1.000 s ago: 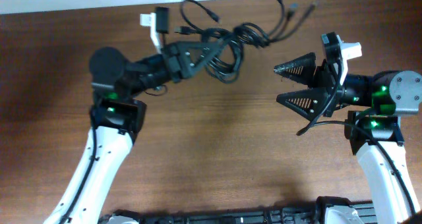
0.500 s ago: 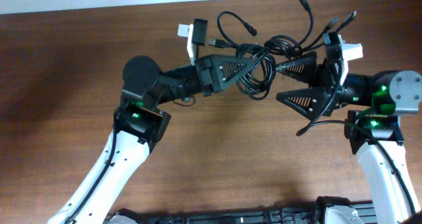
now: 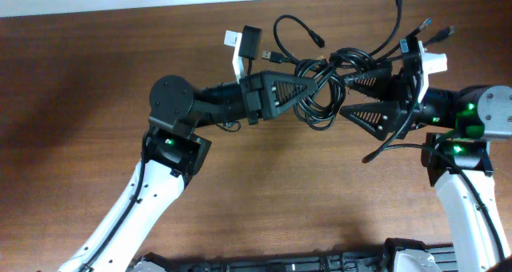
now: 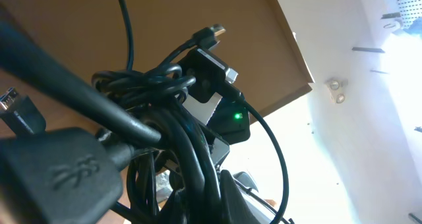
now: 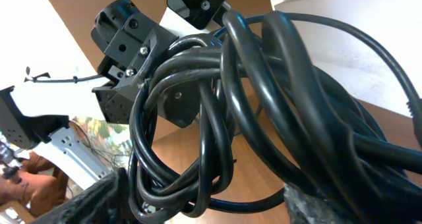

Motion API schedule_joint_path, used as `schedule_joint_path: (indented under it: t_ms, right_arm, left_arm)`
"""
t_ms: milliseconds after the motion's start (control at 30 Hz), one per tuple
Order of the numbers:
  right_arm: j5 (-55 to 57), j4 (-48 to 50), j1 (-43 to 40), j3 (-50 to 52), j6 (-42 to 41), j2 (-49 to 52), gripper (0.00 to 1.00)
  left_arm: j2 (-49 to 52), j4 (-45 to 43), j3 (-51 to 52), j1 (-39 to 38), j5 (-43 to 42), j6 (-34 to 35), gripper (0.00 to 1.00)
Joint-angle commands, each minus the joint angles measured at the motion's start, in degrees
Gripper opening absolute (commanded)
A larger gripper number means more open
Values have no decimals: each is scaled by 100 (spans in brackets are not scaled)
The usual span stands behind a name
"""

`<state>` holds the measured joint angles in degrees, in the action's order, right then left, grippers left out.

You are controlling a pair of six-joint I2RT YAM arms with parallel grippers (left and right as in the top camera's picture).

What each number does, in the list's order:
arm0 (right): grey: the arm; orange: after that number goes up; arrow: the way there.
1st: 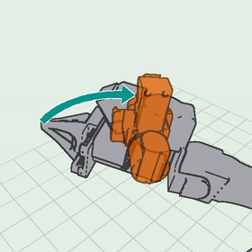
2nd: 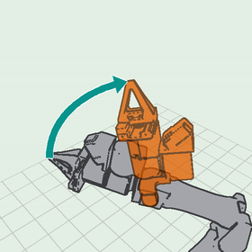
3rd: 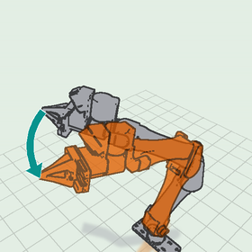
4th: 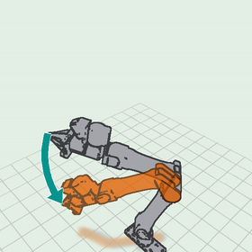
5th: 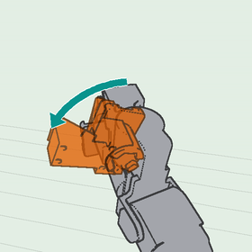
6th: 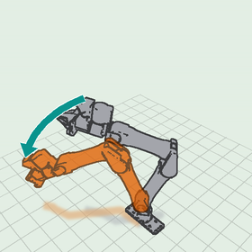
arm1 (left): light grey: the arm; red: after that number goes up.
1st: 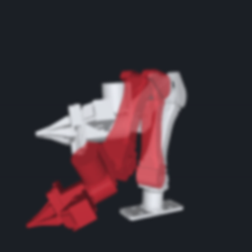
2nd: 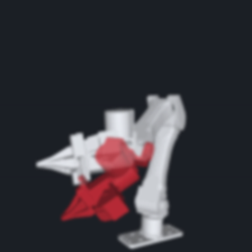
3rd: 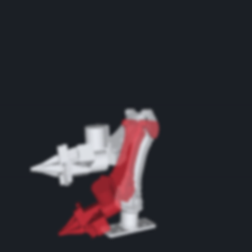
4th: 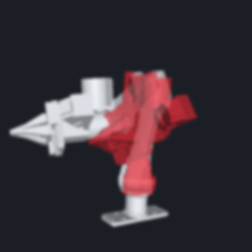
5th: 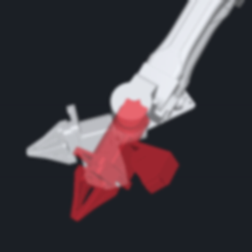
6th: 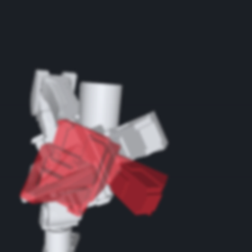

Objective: Untangle cables

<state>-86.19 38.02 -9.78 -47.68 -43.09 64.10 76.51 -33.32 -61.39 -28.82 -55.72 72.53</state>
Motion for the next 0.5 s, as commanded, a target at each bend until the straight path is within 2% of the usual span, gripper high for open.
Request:
schedule_joint_path:
  t_ms: [0, 133, 167, 233, 333, 467]
  right_arm:
    - [90, 46, -37, -22, 68, 24, 72]
    - [90, 46, -35, -22, 68, 24, 42]
    - [90, 46, -35, -22, 68, 24, 30]
    - [90, 44, -35, -22, 68, 24, 15]
    - [87, 44, -37, -22, 68, 24, 4]
    - [74, 42, -35, -22, 63, 24, 4]
  left_arm:
    - [-127, -66, -59, -46, -146, 35, 0]
    - [-125, -24, -59, -146, -57, 35, 0]
    - [-125, -26, -59, -168, -11, 33, 0]
    - [-125, -26, -59, -179, 7, 33, 0]
    - [-125, -24, -59, -179, 4, 33, 0]
    - [-125, -26, -59, -179, 7, 33, 0]
